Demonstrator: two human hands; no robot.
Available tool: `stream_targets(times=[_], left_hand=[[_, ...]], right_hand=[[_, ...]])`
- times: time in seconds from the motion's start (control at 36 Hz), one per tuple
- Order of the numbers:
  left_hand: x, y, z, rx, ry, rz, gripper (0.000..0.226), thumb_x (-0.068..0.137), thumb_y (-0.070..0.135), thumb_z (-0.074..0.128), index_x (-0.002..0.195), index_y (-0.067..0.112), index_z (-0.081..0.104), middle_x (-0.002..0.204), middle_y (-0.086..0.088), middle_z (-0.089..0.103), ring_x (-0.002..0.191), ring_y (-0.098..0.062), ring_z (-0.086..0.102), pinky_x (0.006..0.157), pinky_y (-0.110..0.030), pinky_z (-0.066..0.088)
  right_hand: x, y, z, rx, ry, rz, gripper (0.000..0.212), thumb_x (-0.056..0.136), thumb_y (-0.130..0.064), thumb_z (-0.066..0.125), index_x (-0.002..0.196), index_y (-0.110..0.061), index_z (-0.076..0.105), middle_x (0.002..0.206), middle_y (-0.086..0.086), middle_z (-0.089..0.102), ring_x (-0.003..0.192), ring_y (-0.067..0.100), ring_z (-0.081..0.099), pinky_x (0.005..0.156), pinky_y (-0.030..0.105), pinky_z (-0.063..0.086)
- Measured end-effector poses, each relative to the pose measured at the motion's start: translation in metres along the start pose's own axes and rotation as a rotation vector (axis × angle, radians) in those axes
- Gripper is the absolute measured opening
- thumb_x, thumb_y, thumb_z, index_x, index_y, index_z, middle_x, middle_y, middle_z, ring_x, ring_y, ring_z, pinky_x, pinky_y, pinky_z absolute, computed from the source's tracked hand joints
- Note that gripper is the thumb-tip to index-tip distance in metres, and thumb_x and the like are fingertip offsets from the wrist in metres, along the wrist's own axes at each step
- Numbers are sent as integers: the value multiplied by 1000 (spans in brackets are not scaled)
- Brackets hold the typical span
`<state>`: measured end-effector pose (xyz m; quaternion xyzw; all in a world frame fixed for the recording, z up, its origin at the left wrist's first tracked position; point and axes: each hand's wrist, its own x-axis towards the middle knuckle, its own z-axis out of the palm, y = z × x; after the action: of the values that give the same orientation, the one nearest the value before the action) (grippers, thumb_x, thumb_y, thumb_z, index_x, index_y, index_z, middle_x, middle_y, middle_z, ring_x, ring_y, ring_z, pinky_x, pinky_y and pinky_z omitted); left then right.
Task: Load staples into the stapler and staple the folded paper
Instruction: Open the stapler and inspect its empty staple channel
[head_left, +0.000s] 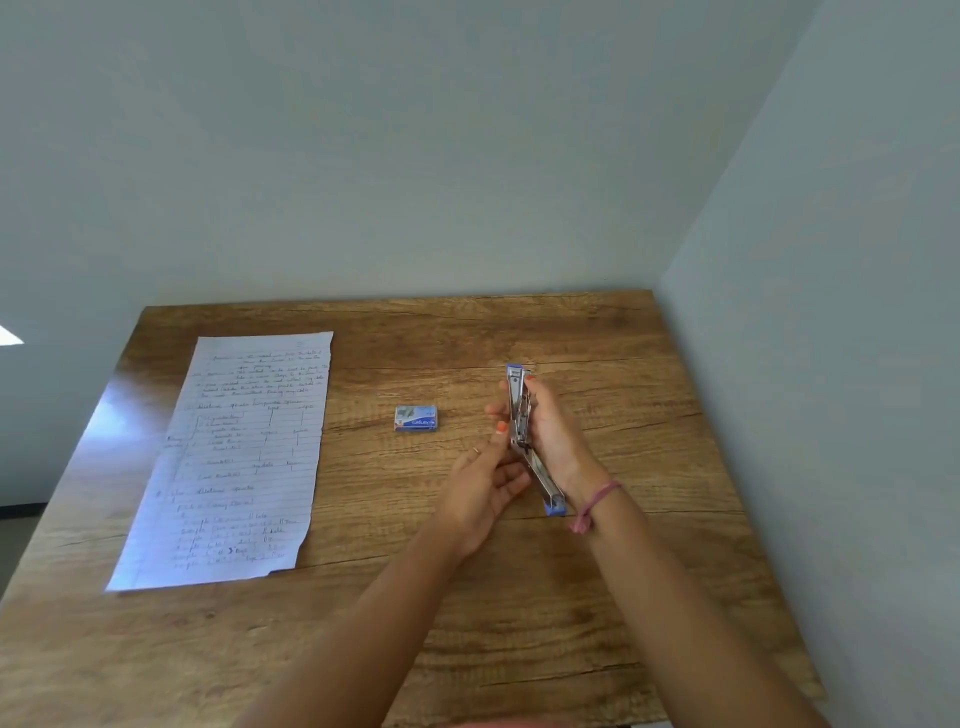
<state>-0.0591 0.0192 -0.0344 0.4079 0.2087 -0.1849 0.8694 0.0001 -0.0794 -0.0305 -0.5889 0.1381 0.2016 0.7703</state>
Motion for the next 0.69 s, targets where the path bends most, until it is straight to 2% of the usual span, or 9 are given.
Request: stream_targets(times=[0.08,0.14,0.19,0.42,0.58,0.69], left_hand=[[6,2,-1,-102,-24,-13,23,93,26,58,102,7,66,92,-7,70,85,-15,67,82,-28,55],[8,5,0,-108,-54,-24,29,87,28,62,106,7,66,90,-5,71,84,-14,66,82,-28,56],[10,6,0,-115,-82,-24,33,84,28,63,109,7,65,90,-5,70,84,-14,66,82,-28,56],[12,2,-6,-186,-140,1,19,86,13,62,102,3,68,93,-9,69,84,-17,66,83,-29,55],[13,2,-6,-187,-139,18,18,86,12,62,102,4,67,93,-9,68,84,-17,65,81,-30,55],[15,1,-7,-193,-140,8,21,85,13,63,104,5,66,94,-9,67,85,-16,66,79,-29,57]], right_hand=[[-1,-2,2,2,-13,13,38,96,-43,45,104,-14,69,97,10,76,85,16,70,79,33,54],[-3,-2,4,-12,-10,7,37,97,-40,44,105,-15,69,99,11,76,93,19,70,82,32,54],[-4,-4,6,-7,-12,8,36,96,-39,43,105,-15,68,98,10,76,94,18,70,75,27,53],[-5,-13,6,11,-41,80,37,92,-35,42,103,-10,67,89,5,76,73,8,70,47,15,47],[-3,-18,7,-2,-39,99,33,91,-30,40,101,-9,64,83,5,75,71,11,66,43,15,43],[0,-17,8,-4,-25,124,32,92,-28,40,99,-9,64,79,6,75,69,11,67,45,18,46]])
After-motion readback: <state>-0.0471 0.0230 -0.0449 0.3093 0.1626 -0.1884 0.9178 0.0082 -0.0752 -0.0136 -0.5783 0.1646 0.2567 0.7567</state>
